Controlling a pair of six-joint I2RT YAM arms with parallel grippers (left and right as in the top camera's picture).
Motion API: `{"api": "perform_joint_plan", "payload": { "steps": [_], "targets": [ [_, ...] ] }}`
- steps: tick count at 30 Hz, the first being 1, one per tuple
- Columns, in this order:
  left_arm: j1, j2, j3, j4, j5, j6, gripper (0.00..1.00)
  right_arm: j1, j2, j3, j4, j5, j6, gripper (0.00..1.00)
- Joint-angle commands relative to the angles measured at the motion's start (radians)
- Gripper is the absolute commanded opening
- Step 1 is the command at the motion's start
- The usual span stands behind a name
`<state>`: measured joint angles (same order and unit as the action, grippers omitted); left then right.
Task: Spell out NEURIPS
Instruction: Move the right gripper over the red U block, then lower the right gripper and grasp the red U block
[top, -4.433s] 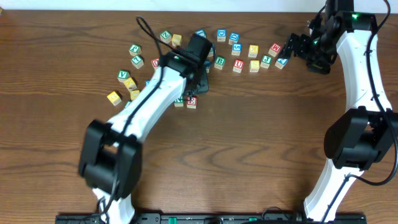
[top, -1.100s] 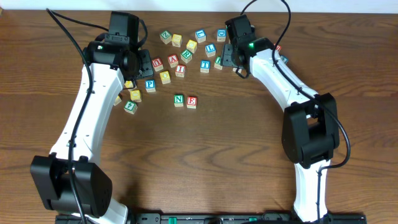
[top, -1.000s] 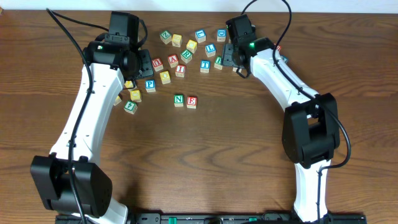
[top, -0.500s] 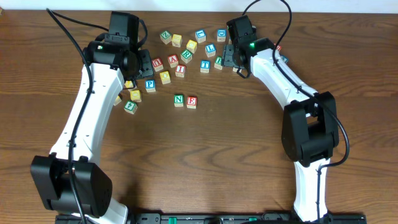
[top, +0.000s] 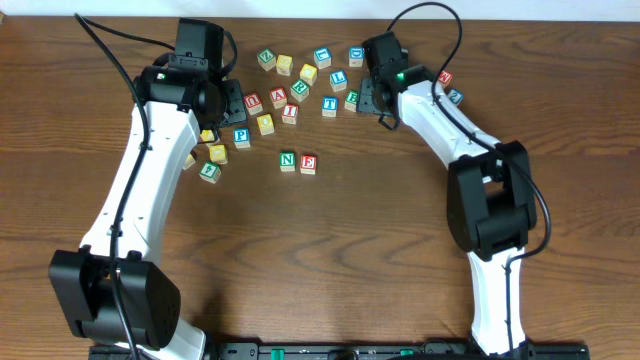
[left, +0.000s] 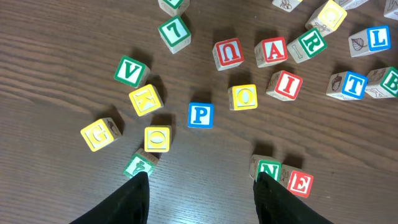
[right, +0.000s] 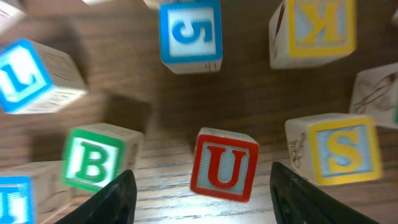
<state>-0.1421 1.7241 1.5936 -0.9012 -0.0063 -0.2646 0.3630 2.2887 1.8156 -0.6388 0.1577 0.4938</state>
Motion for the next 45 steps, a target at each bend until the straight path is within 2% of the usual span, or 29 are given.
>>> {"api": "perform_joint_plan", "payload": {
  "steps": [1,5,18,29,45],
  "targets": [
    [-0.001,-0.013,-0.008,-0.003,-0.008,0.002,0.54,-0.010,0.020,-0.002,0.000,0.017,0.014,0.61],
    [-0.001,-0.013,-0.008,-0.003,-0.008,0.002,0.54,-0.010,0.022,-0.002,0.001,0.031,0.014,0.56],
    [-0.001,-0.013,-0.008,-0.003,-0.008,0.002,0.53,-0.013,0.021,-0.002,0.005,0.052,0.014,0.26],
    [-0.001,-0.013,-0.008,-0.003,-0.009,0.002,0.54,-0.011,0.015,-0.002,-0.084,0.029,0.014,0.20],
    [-0.001,-0.013,-0.008,0.002,-0.009,0.002,0.53,0.071,0.012,-0.002,-0.312,-0.250,0.014,0.18]
  ]
}}
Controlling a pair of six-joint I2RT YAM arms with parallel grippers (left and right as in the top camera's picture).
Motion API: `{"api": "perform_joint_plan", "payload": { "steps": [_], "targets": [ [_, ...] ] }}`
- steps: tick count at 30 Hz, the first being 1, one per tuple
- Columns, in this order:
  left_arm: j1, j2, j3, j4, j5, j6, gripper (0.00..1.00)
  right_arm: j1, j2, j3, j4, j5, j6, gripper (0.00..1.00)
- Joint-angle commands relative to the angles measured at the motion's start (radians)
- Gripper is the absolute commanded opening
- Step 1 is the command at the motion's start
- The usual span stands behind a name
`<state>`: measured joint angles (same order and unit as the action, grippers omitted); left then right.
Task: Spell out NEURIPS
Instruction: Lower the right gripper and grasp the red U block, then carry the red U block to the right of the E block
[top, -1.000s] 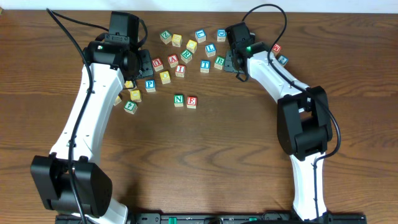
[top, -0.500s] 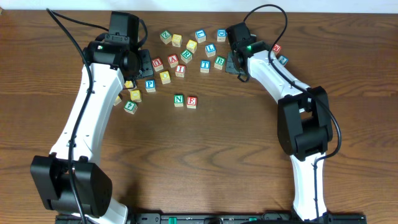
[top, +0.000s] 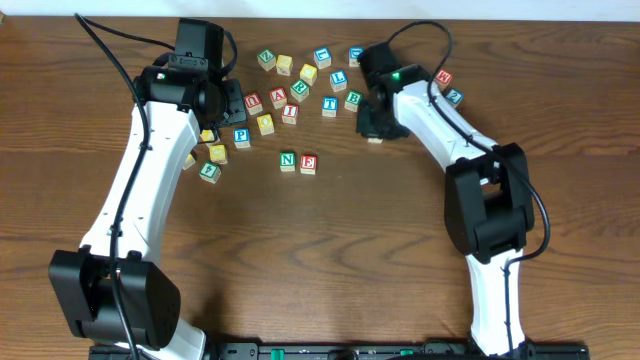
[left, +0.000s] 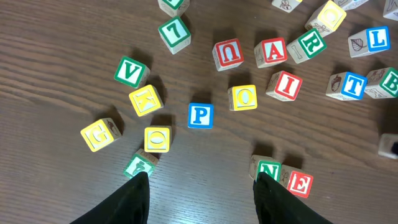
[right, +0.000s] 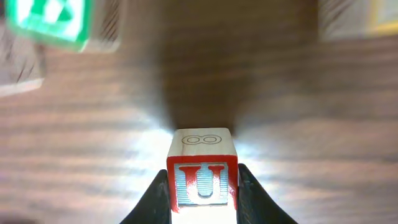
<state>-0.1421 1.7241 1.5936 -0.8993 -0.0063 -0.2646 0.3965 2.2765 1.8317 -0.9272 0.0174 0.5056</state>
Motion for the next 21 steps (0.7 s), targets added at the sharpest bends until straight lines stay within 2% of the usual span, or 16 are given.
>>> {"api": "perform_joint_plan", "payload": {
  "steps": [1,21],
  "targets": [
    [-0.001,-0.013,-0.008,0.000,-0.009,0.002,0.54,0.048,0.024,-0.018,-0.031,-0.112,0.002,0.18],
    [-0.001,-0.013,-0.008,-0.001,-0.009,0.002,0.54,0.205,0.024,-0.018,-0.055,-0.106,0.003,0.22]
  ]
}}
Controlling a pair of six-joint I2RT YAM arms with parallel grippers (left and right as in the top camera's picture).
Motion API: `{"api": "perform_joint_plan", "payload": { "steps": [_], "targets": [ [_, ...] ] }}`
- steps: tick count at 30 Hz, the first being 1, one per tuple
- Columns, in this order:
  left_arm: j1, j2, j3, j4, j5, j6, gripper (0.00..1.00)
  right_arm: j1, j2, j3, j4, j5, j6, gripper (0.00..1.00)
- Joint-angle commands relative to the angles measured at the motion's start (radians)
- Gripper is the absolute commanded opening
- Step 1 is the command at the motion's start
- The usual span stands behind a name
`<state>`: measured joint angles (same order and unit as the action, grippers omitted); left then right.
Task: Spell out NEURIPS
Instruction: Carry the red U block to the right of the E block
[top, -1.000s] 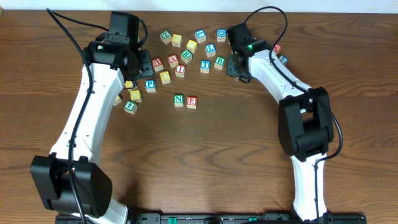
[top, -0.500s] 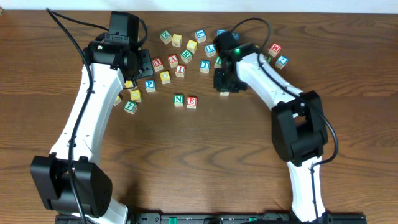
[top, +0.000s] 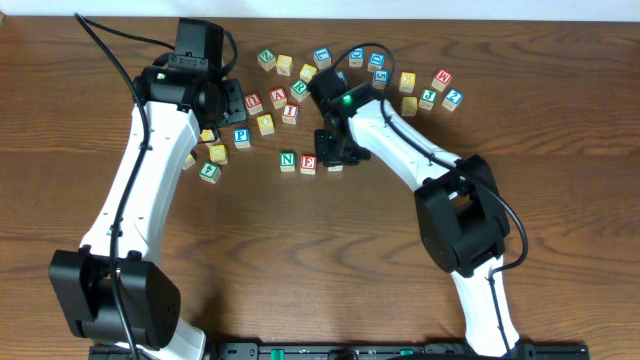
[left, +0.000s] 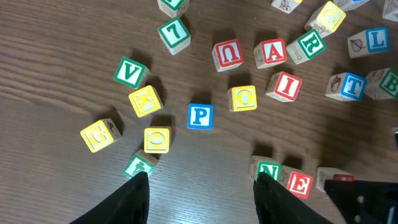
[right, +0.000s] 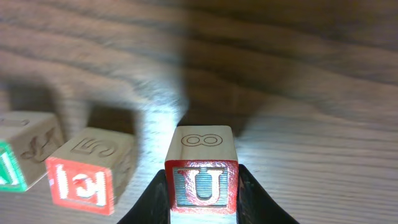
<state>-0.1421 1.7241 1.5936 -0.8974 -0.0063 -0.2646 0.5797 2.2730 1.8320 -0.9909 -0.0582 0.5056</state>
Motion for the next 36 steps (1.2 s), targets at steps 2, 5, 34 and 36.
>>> {"api": "perform_joint_plan", "payload": {
  "steps": [2,5,34,36],
  "targets": [
    [-0.001,-0.013,-0.008,-0.003,-0.009,0.002,0.53,0.026,0.027,-0.018,0.022,-0.031,0.003,0.23],
    [-0.001,-0.013,-0.008,-0.003,-0.009,0.002,0.53,0.030,0.027,-0.018,0.026,-0.031,0.003,0.23],
    [-0.001,-0.013,-0.008,-0.003,-0.009,0.002,0.53,0.027,0.027,0.078,-0.037,0.014,0.013,0.41],
    [-0.001,-0.013,-0.008,-0.003,-0.009,0.002,0.53,0.024,0.027,0.085,-0.045,0.020,0.013,0.41]
  ]
}}
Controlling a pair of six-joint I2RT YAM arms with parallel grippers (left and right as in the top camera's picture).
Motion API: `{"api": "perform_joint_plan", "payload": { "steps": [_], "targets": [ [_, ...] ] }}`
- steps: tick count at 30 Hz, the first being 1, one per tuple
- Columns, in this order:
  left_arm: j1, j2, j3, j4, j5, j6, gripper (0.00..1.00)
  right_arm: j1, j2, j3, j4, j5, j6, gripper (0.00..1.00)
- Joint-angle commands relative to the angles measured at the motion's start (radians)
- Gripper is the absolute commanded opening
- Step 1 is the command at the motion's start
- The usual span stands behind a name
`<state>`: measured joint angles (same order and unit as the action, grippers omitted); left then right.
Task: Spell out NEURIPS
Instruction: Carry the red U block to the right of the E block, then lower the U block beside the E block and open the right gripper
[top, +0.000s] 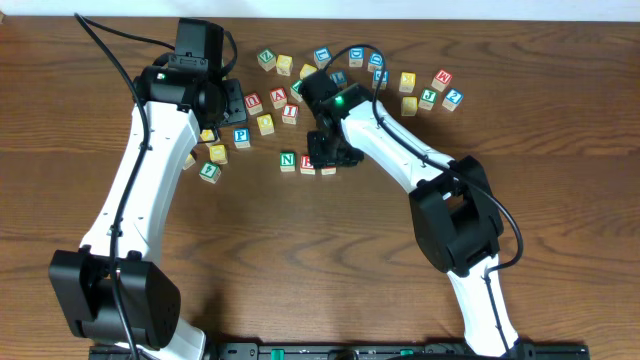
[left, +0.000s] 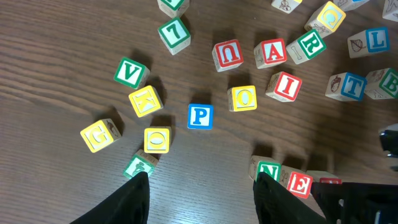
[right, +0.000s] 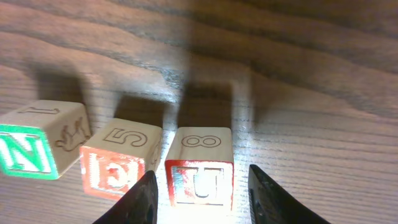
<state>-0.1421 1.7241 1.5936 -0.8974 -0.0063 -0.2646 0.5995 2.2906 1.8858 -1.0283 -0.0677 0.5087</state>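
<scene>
In the right wrist view a green N block (right: 37, 149), a red E block (right: 118, 163) and a red U block (right: 199, 167) stand in a row on the wood table. My right gripper (right: 202, 194) is open, with a finger on either side of the U block and a gap at each side. From overhead the row N (top: 288, 160), E (top: 308, 163) lies just left of my right gripper (top: 330, 158). My left gripper (left: 202, 199) hangs open over bare table, above a blue P (left: 201, 116), red I (left: 286, 85) and green R (left: 309, 42).
Loose letter blocks are scattered along the far side of the table (top: 330, 250): a second red U (left: 228, 53), red A (left: 273, 51), yellow O (left: 244, 98), green V (left: 130, 72), yellow K (left: 145, 100), and several more at the back right (top: 425, 88).
My right gripper was shut on the U block a little right of E. Now the U block rests on the table beside E and the jaws stand open around it.
My right gripper hung open over the U block among the far-right blocks. It was then shut on the U block, later held it near N and E, and now the block stands beside E, released. My left arm stayed still.
</scene>
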Motion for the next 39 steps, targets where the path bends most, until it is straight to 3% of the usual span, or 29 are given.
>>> {"api": "perform_joint_plan", "payload": {
  "steps": [1,39],
  "targets": [
    [-0.001,-0.013,-0.008,-0.003,-0.009,0.002,0.53,0.002,0.010,0.032,-0.010,0.032,0.010,0.42],
    [-0.001,-0.013,-0.008,-0.002,-0.009,0.002,0.53,-0.040,-0.075,0.067,-0.023,0.032,-0.035,0.45]
  ]
}}
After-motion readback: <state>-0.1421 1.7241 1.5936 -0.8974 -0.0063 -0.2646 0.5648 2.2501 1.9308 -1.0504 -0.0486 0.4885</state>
